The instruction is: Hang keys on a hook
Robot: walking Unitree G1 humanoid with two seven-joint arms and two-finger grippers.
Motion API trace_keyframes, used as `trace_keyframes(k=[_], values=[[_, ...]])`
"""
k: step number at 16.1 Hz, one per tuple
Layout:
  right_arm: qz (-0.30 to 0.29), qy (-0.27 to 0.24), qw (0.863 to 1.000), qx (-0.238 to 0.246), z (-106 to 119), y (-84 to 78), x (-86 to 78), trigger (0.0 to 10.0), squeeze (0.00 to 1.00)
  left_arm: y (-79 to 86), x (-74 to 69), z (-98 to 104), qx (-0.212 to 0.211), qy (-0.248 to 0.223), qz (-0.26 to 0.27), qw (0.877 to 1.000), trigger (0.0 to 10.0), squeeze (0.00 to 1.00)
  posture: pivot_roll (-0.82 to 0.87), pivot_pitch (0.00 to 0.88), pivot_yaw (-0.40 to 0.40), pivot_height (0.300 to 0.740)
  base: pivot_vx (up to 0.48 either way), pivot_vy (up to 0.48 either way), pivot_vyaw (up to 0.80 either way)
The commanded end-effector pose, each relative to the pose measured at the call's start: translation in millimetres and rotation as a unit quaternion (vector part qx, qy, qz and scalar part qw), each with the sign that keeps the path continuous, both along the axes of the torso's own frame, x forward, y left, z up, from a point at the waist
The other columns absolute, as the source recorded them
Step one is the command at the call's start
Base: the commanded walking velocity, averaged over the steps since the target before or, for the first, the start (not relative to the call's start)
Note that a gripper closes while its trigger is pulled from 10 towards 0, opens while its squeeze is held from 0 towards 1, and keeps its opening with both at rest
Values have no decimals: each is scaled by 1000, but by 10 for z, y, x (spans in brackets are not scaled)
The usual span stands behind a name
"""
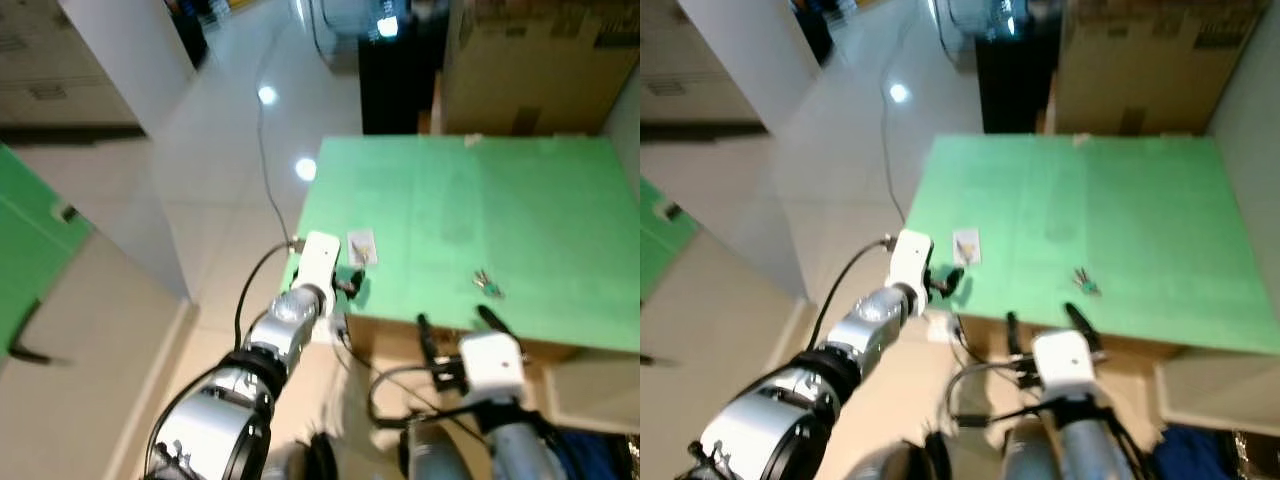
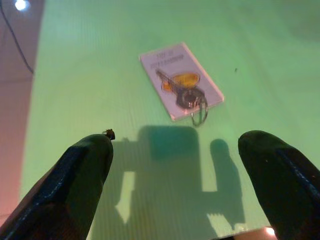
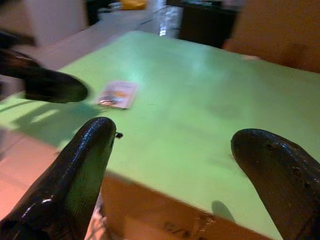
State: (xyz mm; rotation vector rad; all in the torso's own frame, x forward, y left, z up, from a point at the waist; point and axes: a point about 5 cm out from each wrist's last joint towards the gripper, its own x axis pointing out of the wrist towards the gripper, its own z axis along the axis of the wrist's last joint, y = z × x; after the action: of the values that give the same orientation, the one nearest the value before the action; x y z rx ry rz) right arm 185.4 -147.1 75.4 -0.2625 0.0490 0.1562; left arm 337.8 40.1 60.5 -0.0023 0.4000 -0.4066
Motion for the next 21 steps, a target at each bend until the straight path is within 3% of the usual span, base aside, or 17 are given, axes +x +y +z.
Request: trace_keyframes(k=[1,6,11,17,21], values=[[32,2,999,11,57,129,3,10000,0,-80,-4,15,-7,5,0,1000,10000,0,-278,247,198,724,0,0,0],[64,15,998,17,52,250,-69,10000,0,-177,42,114,-37,5,-2,999,10000,0,-290,279,197,724,0,0,0],[51,30,998,20,52,250,-187,10000,0,-476,49,336,-96,-24,-49,994,10000,0,-321,284,209,724,0,0,0],[34,37,998,23,27,247,-235,10000,0,-688,56,544,-143,-40,-83,985,10000,0,-336,284,236,724,0,0,0],[27,38,999,25,16,281,-233,10000,0,-790,-30,488,-150,-22,-116,982,10000,0,-334,282,255,724,0,0,0]])
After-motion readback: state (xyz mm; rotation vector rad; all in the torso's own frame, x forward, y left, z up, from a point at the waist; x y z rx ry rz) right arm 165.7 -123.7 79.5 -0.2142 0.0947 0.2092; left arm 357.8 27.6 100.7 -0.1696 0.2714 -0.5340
